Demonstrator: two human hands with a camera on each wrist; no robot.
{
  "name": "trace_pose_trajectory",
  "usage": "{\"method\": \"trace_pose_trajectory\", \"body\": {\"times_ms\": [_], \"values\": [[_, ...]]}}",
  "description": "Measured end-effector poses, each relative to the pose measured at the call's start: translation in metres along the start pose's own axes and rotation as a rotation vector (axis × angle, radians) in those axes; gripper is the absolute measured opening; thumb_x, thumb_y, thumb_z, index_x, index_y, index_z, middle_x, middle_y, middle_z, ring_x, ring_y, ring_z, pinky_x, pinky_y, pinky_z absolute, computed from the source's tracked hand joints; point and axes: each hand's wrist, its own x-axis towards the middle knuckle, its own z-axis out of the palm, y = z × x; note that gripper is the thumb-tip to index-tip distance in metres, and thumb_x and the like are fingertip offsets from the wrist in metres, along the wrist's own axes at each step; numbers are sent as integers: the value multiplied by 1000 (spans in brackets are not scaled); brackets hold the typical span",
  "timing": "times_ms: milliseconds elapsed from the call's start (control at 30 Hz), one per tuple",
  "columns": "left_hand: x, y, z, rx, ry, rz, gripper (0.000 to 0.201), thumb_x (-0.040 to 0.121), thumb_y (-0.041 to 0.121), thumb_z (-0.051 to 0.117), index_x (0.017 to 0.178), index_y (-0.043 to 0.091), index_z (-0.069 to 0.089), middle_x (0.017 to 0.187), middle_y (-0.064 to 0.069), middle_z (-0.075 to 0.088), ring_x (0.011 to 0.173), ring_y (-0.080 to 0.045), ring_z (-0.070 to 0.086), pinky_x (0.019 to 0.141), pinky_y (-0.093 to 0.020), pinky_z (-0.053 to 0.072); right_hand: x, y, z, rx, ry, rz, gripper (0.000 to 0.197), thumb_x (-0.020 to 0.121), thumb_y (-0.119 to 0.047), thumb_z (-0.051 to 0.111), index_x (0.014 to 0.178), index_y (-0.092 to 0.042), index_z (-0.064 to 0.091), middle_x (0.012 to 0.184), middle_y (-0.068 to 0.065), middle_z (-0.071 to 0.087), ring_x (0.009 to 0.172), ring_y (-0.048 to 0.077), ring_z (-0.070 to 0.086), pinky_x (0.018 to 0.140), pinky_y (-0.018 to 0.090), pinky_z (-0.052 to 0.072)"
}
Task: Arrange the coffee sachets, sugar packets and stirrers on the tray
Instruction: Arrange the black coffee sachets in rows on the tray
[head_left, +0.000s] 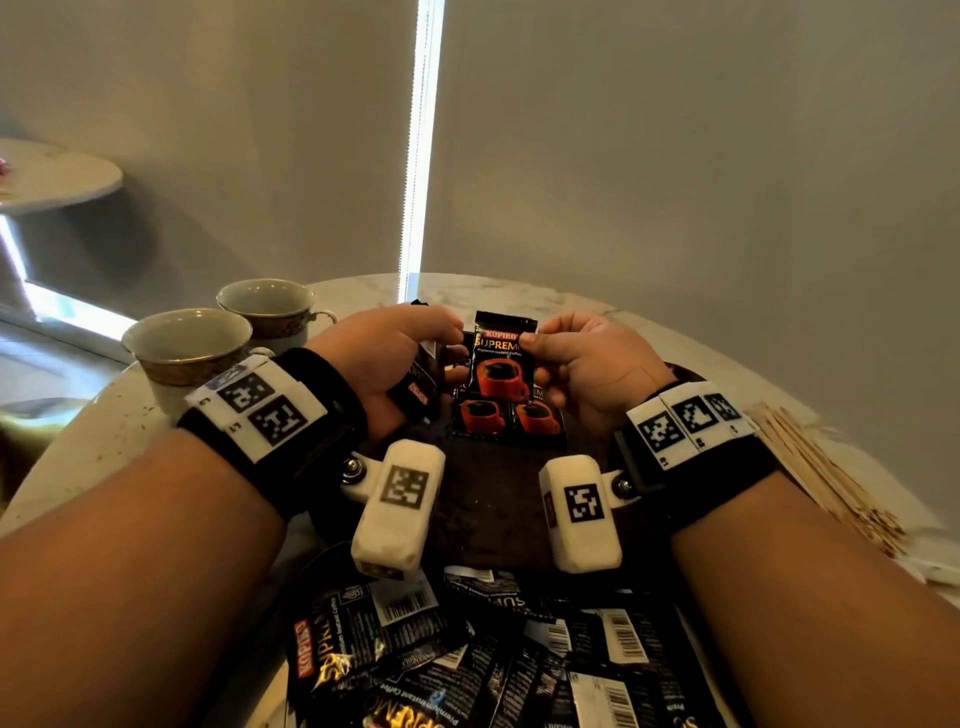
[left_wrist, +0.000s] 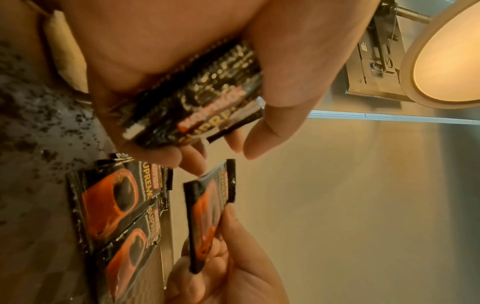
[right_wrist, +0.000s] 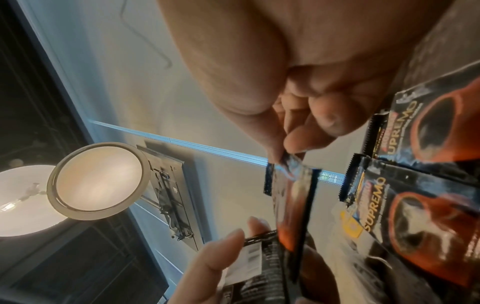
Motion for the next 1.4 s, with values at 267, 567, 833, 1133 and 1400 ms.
{"method": "trace_pose_trajectory", "body": {"times_ms": [267,567,833,1133,1400], "values": [[-1,-3,1,68,40,47,33,91,-14,51,100,14,67,108,-23,69,93,-41,71,72,-51,60,-8,0,8,-6,-123,20,14,88,3,67,94,-10,65,76,8,64,54,14,53,42,25,38],[-5,-2,3,82,87,73,38,90,-16,51,111,11,68,109,-23,70,85,-36,72,56,-39,58,-9,-2,8,-27,-205,-1,36,82,15,64,104,-12,70,79,4,64,63,19,62,48,27,46],[3,1,-5,109,145,-14,33,94,-7,43,109,16,62,107,-18,60,99,-38,67,72,-48,56,-8,1,4,-119,-153,132,29,87,13,59,103,-9,70,97,17,71,77,30,67,50,29,52],[7,-2,-6,139,113,-69,35,92,-8,41,105,14,65,101,-24,59,87,-37,62,82,-52,56,-9,4,5,-189,-167,196,25,87,13,60,101,-5,70,102,20,71,71,23,68,50,27,55],[11,-5,-8,199,87,-68,36,88,-10,46,96,17,70,99,-22,62,81,-36,64,59,-41,54,-11,4,7,-265,-174,212,25,87,12,61,100,-8,71,99,17,72,70,19,70,51,26,54]]}}
